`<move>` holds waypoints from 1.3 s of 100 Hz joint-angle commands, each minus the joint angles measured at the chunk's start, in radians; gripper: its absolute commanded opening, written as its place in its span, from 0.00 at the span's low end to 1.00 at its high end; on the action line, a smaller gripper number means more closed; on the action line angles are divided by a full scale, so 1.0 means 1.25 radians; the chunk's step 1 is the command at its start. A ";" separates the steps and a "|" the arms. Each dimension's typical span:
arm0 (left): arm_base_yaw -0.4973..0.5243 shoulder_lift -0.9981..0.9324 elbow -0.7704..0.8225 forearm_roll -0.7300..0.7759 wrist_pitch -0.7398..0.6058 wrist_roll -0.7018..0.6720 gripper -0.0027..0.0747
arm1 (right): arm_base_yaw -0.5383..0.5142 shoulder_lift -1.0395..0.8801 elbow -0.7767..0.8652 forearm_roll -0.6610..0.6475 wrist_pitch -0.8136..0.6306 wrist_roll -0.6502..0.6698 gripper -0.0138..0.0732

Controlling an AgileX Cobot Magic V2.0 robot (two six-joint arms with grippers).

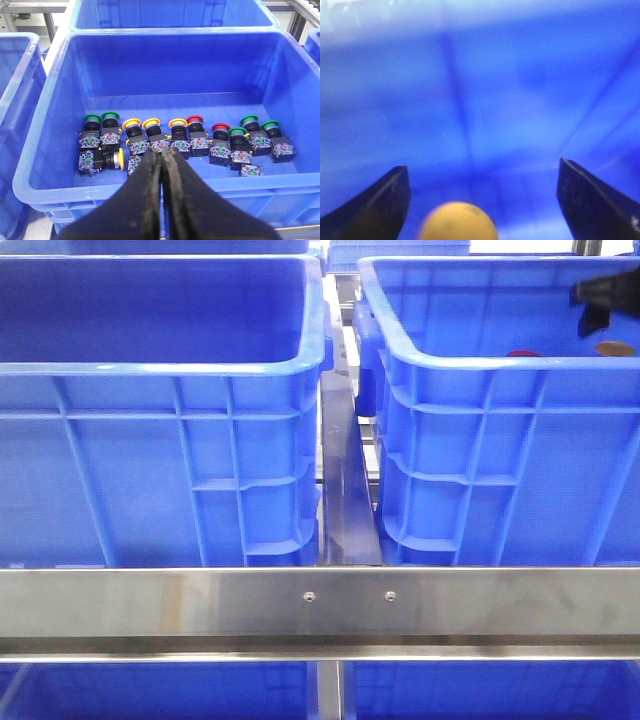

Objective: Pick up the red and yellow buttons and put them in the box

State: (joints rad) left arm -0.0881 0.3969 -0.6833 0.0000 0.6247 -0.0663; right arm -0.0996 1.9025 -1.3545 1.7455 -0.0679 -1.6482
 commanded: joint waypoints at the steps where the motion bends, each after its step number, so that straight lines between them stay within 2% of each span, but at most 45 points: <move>1: 0.002 0.006 -0.019 -0.004 -0.066 -0.006 0.01 | -0.006 -0.093 0.005 0.001 0.027 -0.013 0.88; 24: 0.002 0.006 -0.019 -0.004 -0.066 -0.006 0.01 | -0.006 -0.254 0.126 0.001 0.068 -0.014 0.88; 59: 0.002 0.006 -0.019 -0.006 -0.066 -0.006 0.01 | -0.006 -0.594 0.358 0.001 0.136 -0.014 0.88; 110: 0.002 0.006 -0.019 -0.006 -0.066 -0.006 0.01 | -0.006 -1.017 0.650 0.001 0.140 -0.014 0.87; 121: 0.002 0.006 -0.019 -0.006 -0.066 -0.006 0.01 | -0.006 -1.072 0.689 0.001 0.140 -0.014 0.81; 130: 0.002 0.006 -0.019 -0.006 -0.066 -0.006 0.01 | -0.006 -1.094 0.702 0.001 0.140 -0.014 0.70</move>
State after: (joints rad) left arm -0.0881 0.3969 -0.6833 0.0000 0.6247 -0.0663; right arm -0.0996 0.5606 -0.4654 1.7437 0.0810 -1.6537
